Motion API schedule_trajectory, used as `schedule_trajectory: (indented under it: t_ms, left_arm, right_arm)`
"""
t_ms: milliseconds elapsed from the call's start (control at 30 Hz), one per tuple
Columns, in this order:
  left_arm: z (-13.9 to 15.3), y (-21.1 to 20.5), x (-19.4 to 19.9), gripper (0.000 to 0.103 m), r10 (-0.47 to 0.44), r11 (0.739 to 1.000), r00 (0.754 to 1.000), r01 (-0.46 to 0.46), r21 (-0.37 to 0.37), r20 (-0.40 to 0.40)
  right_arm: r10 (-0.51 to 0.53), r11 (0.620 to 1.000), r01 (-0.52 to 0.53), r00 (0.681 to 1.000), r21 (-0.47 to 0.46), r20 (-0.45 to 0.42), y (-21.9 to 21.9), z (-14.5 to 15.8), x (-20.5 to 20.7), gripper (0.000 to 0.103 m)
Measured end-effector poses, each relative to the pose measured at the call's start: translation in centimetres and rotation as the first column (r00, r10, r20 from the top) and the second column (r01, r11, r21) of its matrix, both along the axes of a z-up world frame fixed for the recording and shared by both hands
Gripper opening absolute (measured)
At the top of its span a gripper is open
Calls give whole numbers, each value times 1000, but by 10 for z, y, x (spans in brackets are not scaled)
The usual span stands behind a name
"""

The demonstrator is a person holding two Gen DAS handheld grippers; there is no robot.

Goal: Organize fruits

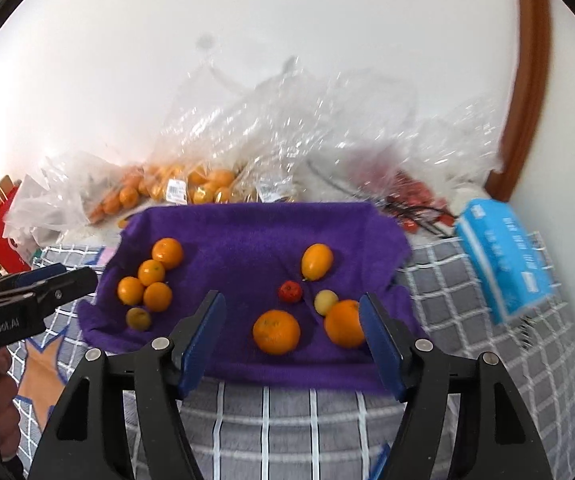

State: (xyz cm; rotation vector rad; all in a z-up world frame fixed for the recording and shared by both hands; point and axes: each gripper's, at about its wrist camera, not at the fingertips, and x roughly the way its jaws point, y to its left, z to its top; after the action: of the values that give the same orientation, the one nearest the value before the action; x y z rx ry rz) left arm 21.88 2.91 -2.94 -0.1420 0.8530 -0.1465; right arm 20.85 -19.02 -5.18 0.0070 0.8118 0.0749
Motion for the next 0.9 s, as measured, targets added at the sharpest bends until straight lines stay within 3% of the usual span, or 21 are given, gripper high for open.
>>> schedule_trajectory:
  t_ms: [367, 500, 900]
  left_arm:
    - [39, -6, -94, 85, 17, 997, 992, -25, 66, 125]
    - [44, -8, -120, 89, 31, 998, 989, -40, 58, 145]
    - [39, -24, -172, 92, 38, 994, 981, -56, 90, 189]
  right_arm:
    - [-15, 999, 15, 1000, 35, 13, -2, 35, -80, 72]
    - [-20, 999, 18, 998, 33, 55, -3, 44, -106, 92]
    - [-52, 999, 51, 992, 8, 115, -14, 52, -163, 102]
